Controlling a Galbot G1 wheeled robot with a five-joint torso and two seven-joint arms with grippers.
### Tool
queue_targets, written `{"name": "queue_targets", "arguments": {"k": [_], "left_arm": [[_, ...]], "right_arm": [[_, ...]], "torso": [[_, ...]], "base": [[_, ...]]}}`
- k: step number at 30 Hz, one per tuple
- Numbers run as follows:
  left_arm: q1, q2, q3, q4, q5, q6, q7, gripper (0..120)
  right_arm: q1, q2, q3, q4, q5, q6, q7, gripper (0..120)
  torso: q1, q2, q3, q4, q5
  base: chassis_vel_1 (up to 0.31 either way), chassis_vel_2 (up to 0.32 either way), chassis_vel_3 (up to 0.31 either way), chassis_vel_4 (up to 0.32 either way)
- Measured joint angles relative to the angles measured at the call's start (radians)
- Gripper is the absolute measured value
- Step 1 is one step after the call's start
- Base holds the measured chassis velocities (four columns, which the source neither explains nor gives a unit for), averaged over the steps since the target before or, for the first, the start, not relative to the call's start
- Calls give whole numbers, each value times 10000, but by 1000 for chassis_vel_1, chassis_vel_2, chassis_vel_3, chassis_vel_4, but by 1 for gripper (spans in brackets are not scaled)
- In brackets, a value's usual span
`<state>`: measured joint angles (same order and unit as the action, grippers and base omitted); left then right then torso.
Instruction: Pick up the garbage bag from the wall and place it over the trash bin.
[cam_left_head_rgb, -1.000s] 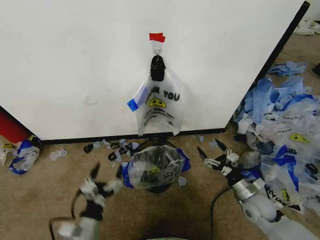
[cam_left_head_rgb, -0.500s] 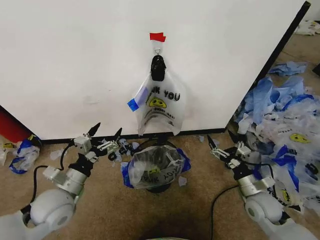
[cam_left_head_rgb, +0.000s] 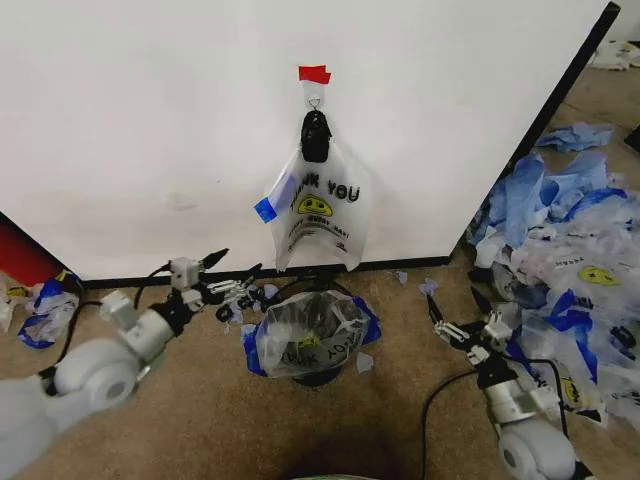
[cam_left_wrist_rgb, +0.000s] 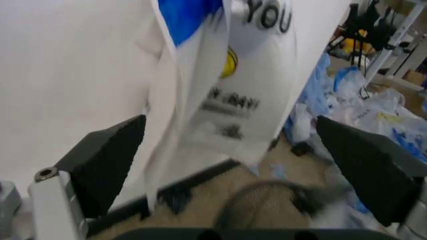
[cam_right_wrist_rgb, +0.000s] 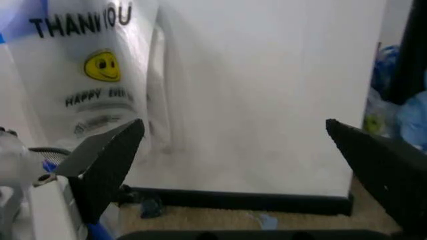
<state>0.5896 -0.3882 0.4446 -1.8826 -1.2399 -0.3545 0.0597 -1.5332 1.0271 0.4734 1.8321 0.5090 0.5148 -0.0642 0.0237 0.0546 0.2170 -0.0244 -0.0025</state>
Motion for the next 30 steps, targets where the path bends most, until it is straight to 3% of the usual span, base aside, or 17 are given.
{"name": "queue_targets", "arguments": {"k": [2, 5, 7, 8, 11, 13, 17, 20, 22, 24, 30], "left_arm": [[-609, -233, 495, 162, -27, 32, 13, 100], [-1148, -358, 1073, -41, 38, 286, 2, 100], [-1532, -384, 1480, -147, 50, 539, -41, 100], [-1532, -384, 1480, -147, 50, 539, -41, 100], [-2650, -448, 2624, -79, 203, 1175, -118, 100], [-3386, -514, 3249, -25, 187, 1708, -124, 100], [-3995, -656, 3720, 38, 126, 2039, -209, 100], [-5346, -1331, 4583, 389, -80, 3241, -425, 100], [-5485, -1433, 4676, 469, -87, 3391, -436, 100], [-6325, -2114, 5243, 1140, -125, 4462, -408, 100], [-7431, -2752, 6482, 2114, 12, 5096, -140, 100]], "right_arm": [[-244, 147, 101, 21, -127, 97, -6, 100], [-526, 304, 193, 106, -267, 183, -13, 100], [-643, 384, 217, 178, -335, 222, -15, 100], [-643, 384, 217, 178, -335, 222, -15, 100], [-819, 484, 258, 294, -445, 266, -14, 100], [-902, 527, 258, 303, -530, 302, -15, 100], [-964, 566, 262, 305, -607, 343, -20, 100], [-1093, 684, 266, 271, -687, 447, -39, 100], [-1106, 695, 267, 246, -696, 465, -40, 100], [-1144, 692, 261, 115, -710, 522, -49, 100], [-1115, 588, 245, -45, -688, 560, -55, 100]], "torso": [[-1, 1, -1, 1, 28], [-1, 0, 0, 8, 0], [-2, 1, -2, 12, 25], [-2, 1, -2, 12, 25], [-2, 0, -1, 7, 2], [-2, 0, -1, 13, 20], [-2, 0, -2, 11, 19], [-2, 1, -1, 5, 15], [-2, 1, -1, 6, 19], [-1, 0, 0, 6, 12], [-1, 0, 0, 10, 14]], "base": [[0, 0, 0, 0], [0, 0, 0, 0], [0, 0, 0, 0], [0, 0, 0, 0], [0, 0, 0, 0], [0, 0, 0, 0], [0, 0, 0, 0], [0, 0, 0, 0], [0, 0, 0, 0], [0, 0, 0, 0], [0, 0, 0, 0]]}}
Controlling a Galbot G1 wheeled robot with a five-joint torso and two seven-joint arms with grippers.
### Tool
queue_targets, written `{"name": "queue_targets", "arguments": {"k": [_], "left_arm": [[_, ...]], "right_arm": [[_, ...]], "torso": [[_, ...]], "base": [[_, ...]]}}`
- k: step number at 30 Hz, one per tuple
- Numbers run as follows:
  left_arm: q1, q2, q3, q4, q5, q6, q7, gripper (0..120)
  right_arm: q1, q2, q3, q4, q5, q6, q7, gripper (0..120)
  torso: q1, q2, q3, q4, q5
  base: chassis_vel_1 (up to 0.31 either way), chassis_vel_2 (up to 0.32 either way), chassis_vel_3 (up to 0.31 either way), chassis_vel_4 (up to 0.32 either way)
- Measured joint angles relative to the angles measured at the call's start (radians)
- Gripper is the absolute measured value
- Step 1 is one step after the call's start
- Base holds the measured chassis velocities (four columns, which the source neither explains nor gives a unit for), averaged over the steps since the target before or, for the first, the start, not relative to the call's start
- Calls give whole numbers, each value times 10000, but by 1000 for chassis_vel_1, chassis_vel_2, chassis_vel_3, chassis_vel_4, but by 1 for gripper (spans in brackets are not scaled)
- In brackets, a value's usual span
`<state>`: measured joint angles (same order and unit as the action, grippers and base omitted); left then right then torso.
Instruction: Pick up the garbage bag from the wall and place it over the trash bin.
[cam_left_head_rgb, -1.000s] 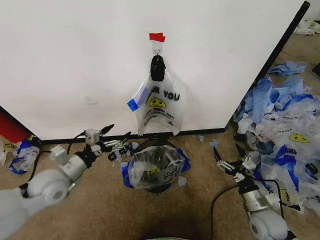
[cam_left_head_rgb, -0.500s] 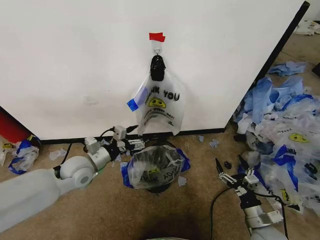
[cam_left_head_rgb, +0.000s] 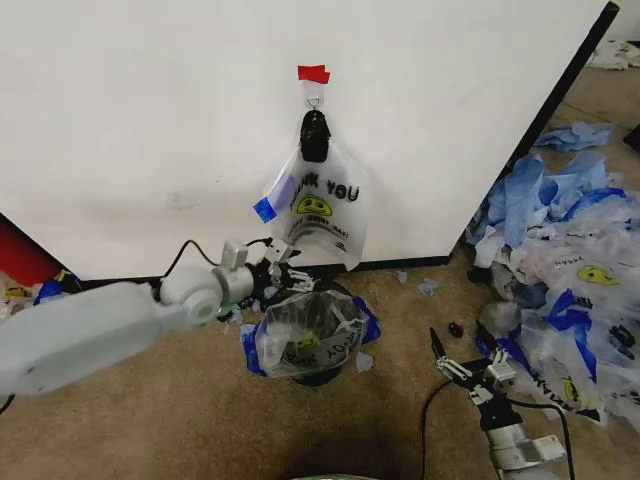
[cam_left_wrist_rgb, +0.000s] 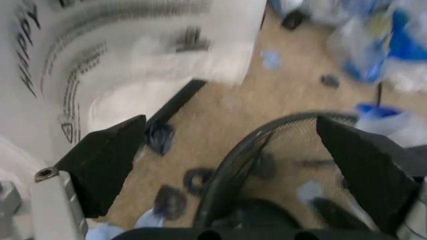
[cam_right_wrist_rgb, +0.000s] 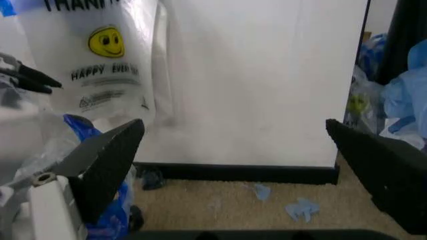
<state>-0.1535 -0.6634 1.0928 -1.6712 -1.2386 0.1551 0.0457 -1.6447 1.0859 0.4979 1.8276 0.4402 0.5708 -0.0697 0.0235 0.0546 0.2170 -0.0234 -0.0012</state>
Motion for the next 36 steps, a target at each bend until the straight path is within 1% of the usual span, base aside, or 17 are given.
{"name": "queue_targets", "arguments": {"k": [2, 3, 6, 7, 8, 11, 15, 19, 21, 25, 27, 29, 30, 34, 36], "left_arm": [[-303, -273, 431, 413, 22, 23, 120, 100], [-388, -402, 559, 636, 41, -7, 166, 100], [-558, -693, 788, 1209, 164, -97, 386, 100], [-626, -759, 926, 1423, 289, -206, 507, 100], [-626, -759, 926, 1423, 289, -206, 507, 100], [-717, -813, 1234, 1824, 692, -404, 844, 100], [-617, -740, 1348, 1938, 1066, -533, 912, 100], [-410, -569, 1368, 1737, 1241, -584, 883, 100], [-127, -490, 1321, 1601, 1395, -667, 744, 100], [112, -451, 1220, 1590, 1491, -846, 666, 100], [178, -447, 1199, 1651, 1501, -938, 651, 97], [186, -466, 1192, 1766, 1486, -1034, 649, 90], [186, -466, 1192, 1766, 1486, -1034, 649, 90], [110, -391, 1222, 1763, 1398, -1045, 748, 72], [16, -301, 1338, 1665, 1393, -1065, 749, 64]], "right_arm": [[35, -25, -24, -57, 23, 5, 0, 100], [42, -31, -38, -72, 29, 8, 0, 100], [22, -71, -83, -73, 52, 12, 0, 100], [16, -93, -93, -72, 69, 12, 2, 100], [16, -93, -93, -72, 69, 12, 2, 100], [81, -124, -138, -129, 91, 7, 9, 100], [146, -75, -198, -258, 88, 6, 10, 100], [202, -24, -258, -367, 70, 5, 5, 100], [272, 35, -316, -441, 32, 5, -2, 100], [323, 122, -399, -534, -43, 7, -15, 100], [318, 189, -446, -604, -131, 33, -43, 100], [272, 272, -482, -659, -210, 80, -86, 100], [272, 272, -482, -659, -210, 80, -86, 100], [212, 349, -508, -780, -331, 186, -119, 100], [212, 351, -508, -784, -343, 203, -118, 100]], "torso": [[0, 0, 0, 2, 4], [0, 0, 0, -3, -1], [0, 0, 0, -3, 1], [0, 0, 0, -4, 1], [0, 0, 0, -4, 1], [0, 0, 0, -1, -1], [0, 0, 0, -2, 0], [0, 0, -1, 0, -1], [0, 0, -1, -1, -1], [-1, 2, -3, 0, 3], [-1, 2, -3, -1, 2], [-1, 2, -3, -2, 2], [-1, 2, -3, -2, 2], [-1, 2, -2, -6, -2], [-1, 2, -1, -3, -2]], "base": [[0, 0, 0, 0], [0, 0, 0, 0], [0, 0, 0, 0], [0, 0, 0, 0], [0, 0, 0, 0], [0, 0, 0, 0], [0, 0, 0, 0], [0, 0, 0, 0], [0, 0, 0, 0], [0, 0, 0, 0], [0, 0, 0, 0], [0, 0, 0, 0], [0, 0, 0, 0], [0, 0, 0, 0], [0, 0, 0, 0]]}}
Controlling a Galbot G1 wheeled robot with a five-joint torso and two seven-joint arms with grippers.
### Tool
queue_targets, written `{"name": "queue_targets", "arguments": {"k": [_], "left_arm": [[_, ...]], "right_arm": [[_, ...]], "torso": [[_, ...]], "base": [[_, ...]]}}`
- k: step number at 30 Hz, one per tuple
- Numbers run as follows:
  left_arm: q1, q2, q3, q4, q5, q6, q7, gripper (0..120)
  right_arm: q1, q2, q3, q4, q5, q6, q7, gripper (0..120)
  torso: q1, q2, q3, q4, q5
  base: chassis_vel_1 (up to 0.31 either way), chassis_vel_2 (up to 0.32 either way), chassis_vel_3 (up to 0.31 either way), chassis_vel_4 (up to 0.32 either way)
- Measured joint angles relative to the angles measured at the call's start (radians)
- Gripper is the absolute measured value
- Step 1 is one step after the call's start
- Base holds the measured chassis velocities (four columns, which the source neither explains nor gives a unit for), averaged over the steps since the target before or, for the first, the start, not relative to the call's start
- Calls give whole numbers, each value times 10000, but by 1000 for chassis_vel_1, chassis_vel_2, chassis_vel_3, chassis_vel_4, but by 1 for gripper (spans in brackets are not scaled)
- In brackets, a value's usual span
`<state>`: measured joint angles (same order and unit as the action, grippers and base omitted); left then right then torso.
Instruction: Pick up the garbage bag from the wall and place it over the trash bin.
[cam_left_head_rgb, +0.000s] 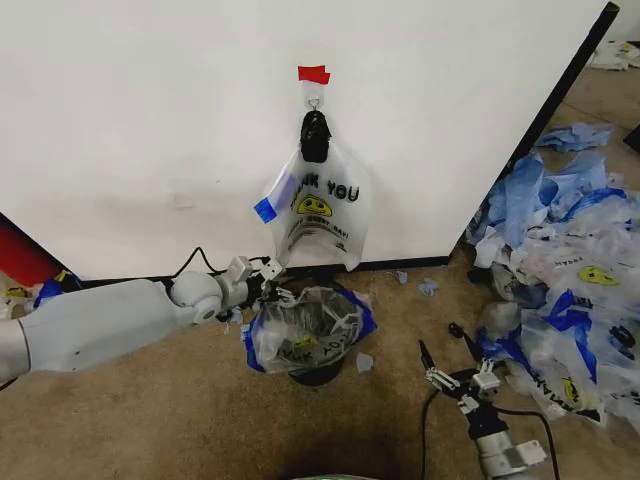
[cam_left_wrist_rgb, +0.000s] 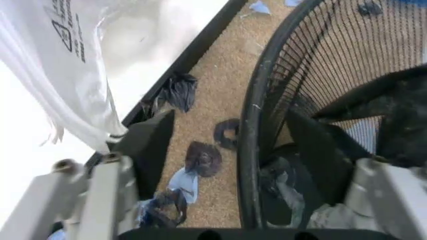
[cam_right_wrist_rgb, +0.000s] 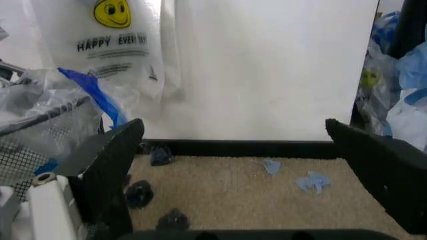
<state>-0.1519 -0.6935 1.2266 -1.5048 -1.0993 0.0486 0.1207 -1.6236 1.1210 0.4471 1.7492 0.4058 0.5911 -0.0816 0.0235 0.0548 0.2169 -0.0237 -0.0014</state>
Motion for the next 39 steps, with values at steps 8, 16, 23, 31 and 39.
{"name": "queue_targets", "arguments": {"k": [8, 16, 23, 31, 39], "left_arm": [[-687, 265, 487, -549, -361, 41, -193, 35], [-892, 464, 671, -934, -602, 255, -245, 11], [-708, 635, 684, -1183, -685, 328, -399, 3], [-256, 1017, 159, -1761, -1324, 350, -885, 3], [1495, 2280, -2220, -3503, -2451, 529, -1700, 3]], "right_arm": [[77, 6, -63, 0, -38, 2, 48, 100], [73, 44, -138, 69, -108, 65, 83, 100], [78, -88, -131, 94, -93, 96, 140, 100], [221, -127, -232, -86, -37, 110, 128, 100], [600, -222, -486, -275, 36, 85, 109, 100]], "torso": [[0, 0, 1, 0, 3], [0, 0, 1, 0, 1], [0, 0, -1, 1, 3], [0, -1, 0, 1, 2], [1, -3, 1, 1, 0]], "base": [[0, 0, 0, 0], [0, 0, 0, 0], [0, 0, 0, 0], [0, 0, 0, 0], [0, 0, 0, 0]]}}
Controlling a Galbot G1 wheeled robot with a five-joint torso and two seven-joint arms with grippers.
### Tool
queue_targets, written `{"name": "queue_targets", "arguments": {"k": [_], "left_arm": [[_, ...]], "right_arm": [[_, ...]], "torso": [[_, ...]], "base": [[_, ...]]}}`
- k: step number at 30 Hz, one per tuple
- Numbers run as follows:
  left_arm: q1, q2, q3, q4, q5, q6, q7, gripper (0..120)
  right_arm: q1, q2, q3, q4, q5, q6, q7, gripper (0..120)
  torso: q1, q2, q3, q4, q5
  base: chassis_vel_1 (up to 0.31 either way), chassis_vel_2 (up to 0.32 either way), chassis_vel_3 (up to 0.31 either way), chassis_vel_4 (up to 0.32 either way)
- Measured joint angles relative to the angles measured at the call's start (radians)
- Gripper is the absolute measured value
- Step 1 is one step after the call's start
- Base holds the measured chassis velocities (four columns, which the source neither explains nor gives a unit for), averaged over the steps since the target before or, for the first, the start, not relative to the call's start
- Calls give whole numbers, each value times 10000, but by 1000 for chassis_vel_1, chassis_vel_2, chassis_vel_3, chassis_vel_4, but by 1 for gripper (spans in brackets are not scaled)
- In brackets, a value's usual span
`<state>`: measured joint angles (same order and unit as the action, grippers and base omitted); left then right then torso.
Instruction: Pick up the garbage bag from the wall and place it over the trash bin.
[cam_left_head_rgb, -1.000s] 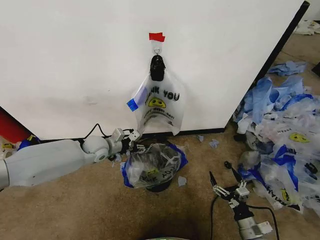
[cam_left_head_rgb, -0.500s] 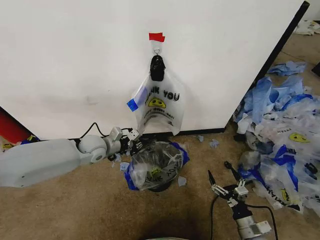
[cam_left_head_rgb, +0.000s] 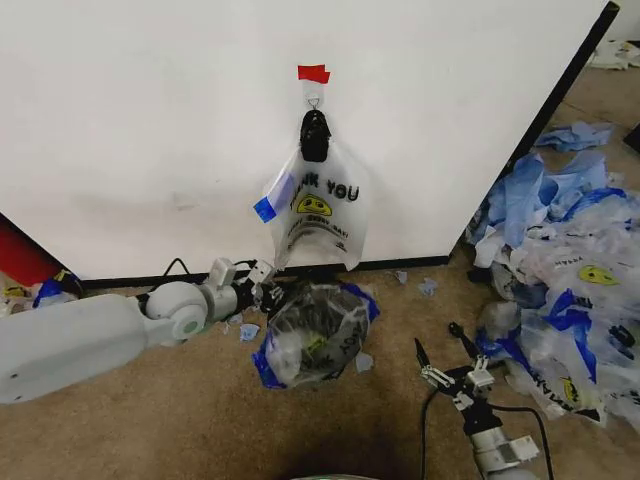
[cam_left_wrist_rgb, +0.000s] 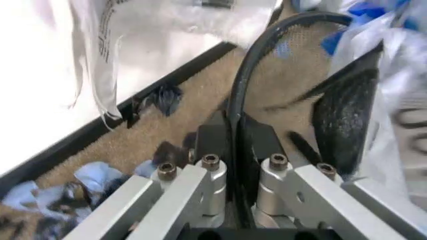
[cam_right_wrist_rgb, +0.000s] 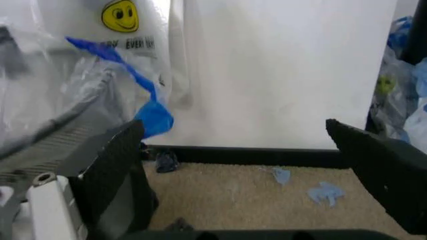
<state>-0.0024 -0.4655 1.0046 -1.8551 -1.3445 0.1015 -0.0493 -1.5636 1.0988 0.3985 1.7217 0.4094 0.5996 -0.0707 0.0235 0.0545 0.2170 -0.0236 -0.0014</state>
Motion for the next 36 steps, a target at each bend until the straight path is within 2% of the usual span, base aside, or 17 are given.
{"name": "queue_targets", "arguments": {"k": [4, 5, 6, 8, 10, 13, 15, 18, 24, 25, 27, 31, 36], "left_arm": [[1663, 735, -1779, -972, -443, 167, -457, 3], [1663, 735, -1779, -972, -443, 167, -457, 3], [2236, 914, -2423, -1162, -552, 194, -542, 3], [3935, 1325, -4290, -1571, -845, 332, -861, 3], [4988, 1635, -5106, -1805, -1196, 405, -1362, 2], [5535, 1757, -5567, -1962, -1595, 428, -2024, 2], [5953, 1786, -6016, -2087, -1935, 437, -2668, 2], [6460, 1741, -6630, -2343, -2556, 428, -3466, 2], [6744, 1517, -6951, -2727, -3417, 428, -4427, 2], [6954, 1502, -7243, -2913, -3683, 451, -4714, 2], [7146, 1506, -7500, -3056, -3827, 464, -4862, 2], [8004, 1481, -8659, -3542, -4299, 451, -5185, 2], [8575, 986, -9517, -3807, -4675, 36, -5741, 2]], "right_arm": [[224, -37, -240, -92, 21, -35, -9, 100], [224, -37, -240, -92, 21, -35, -9, 100], [258, -48, -295, -101, 22, -46, -10, 100], [348, -58, -417, -133, 25, -59, -10, 100], [407, -32, -516, -210, 16, -61, -19, 100], [445, 25, -609, -265, -5, -57, -34, 100], [458, 64, -676, -283, -35, -53, -48, 100], [437, 89, -678, -283, -59, -34, -71, 100], [274, 143, -532, -279, -62, 71, -128, 100], [234, 139, -508, -274, -60, 102, -156, 100], [219, 131, -501, -272, -57, 113, -171, 100], [223, 115, -496, -279, -50, 132, -209, 100], [260, 177, -553, -327, -66, 133, -241, 100]], "torso": [[0, 0, 0, 0, 6], [0, 0, 0, 0, 6], [0, 0, 0, 1, 5], [-1, 1, -2, -1, -3], [-1, 0, -2, 8, 4], [-1, 0, -1, 0, -8], [-1, 0, -2, 0, 10], [-1, 0, -1, 0, 1], [0, 0, 0, -6, -1], [0, 0, 0, -5, 4], [0, 0, 0, -2, 3], [-1, 0, 0, 2, 2], [0, 1, 0, -4, -2]], "base": [[0, 0, 0, 0], [0, 0, 0, 0], [0, 0, 0, 0], [0, 0, 0, 0], [0, 0, 0, 0], [0, 0, 0, 0], [0, 0, 0, 0], [0, 0, 0, 0], [0, 0, 0, 0], [0, 0, 0, 0], [0, 0, 0, 0], [0, 0, 0, 0], [0, 0, 0, 0]]}}
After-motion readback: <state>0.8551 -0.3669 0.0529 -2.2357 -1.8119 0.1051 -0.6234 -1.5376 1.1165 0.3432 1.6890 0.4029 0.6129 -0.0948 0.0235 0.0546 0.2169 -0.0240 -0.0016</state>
